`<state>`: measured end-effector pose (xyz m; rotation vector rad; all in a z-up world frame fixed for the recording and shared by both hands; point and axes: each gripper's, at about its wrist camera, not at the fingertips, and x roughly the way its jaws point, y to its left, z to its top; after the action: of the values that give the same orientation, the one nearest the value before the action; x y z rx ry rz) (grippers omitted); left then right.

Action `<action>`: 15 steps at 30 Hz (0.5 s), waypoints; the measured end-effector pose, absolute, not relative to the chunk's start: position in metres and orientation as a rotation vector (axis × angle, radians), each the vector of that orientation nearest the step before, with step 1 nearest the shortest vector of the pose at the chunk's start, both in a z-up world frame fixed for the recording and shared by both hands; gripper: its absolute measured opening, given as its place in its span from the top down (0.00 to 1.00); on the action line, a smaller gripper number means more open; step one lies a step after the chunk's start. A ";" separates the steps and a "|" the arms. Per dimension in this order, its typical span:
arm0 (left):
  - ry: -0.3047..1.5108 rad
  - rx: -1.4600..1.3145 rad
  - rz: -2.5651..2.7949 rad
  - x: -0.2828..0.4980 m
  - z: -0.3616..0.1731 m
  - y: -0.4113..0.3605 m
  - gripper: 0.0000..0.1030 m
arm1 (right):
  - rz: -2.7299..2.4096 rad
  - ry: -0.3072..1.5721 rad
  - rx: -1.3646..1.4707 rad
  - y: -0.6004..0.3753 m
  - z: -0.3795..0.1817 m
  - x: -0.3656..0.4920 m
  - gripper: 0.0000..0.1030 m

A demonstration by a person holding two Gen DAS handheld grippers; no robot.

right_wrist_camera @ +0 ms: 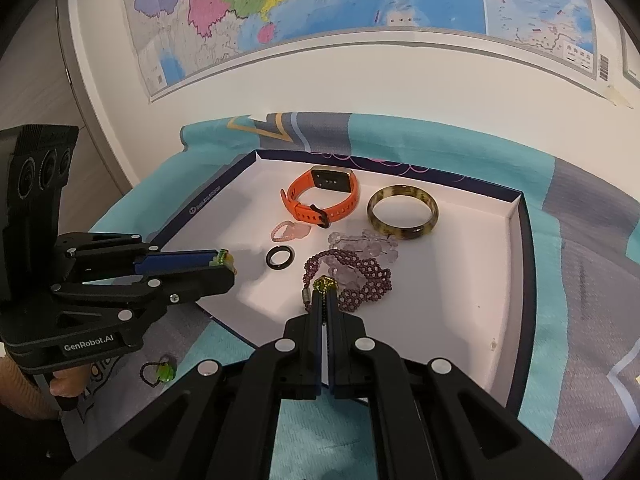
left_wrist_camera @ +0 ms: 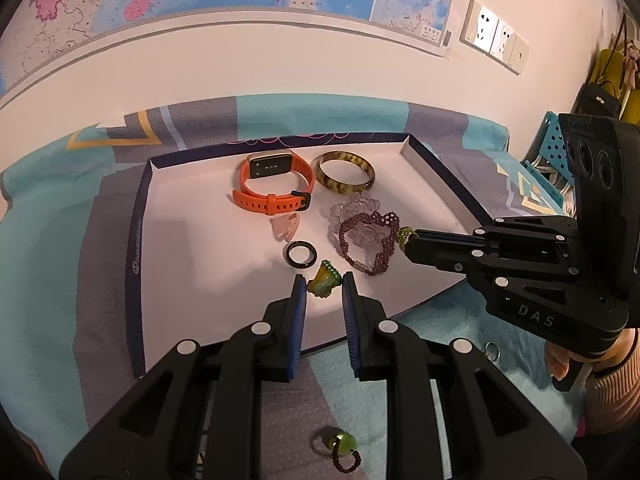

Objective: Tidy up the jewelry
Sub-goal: 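Lower the green-stone ring into the box with the right tool while the left tool carries the yellow-green ring there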

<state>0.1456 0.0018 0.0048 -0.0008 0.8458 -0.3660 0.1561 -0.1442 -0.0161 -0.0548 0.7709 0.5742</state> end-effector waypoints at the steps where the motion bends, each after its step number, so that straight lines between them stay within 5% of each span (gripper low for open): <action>1: 0.848 -0.001 -0.366 0.146 0.004 0.001 0.82 | 0.575 0.772 -0.056 -0.144 -0.017 0.157 0.99; 15: 0.879 -0.001 -0.360 0.157 -0.005 -0.003 0.82 | 0.576 0.792 -0.067 -0.138 -0.021 0.163 0.99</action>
<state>0.1571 -0.0034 -0.0045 -0.0012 0.8786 -0.3596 0.1628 -0.1377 -0.0211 -0.0671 0.7922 0.5758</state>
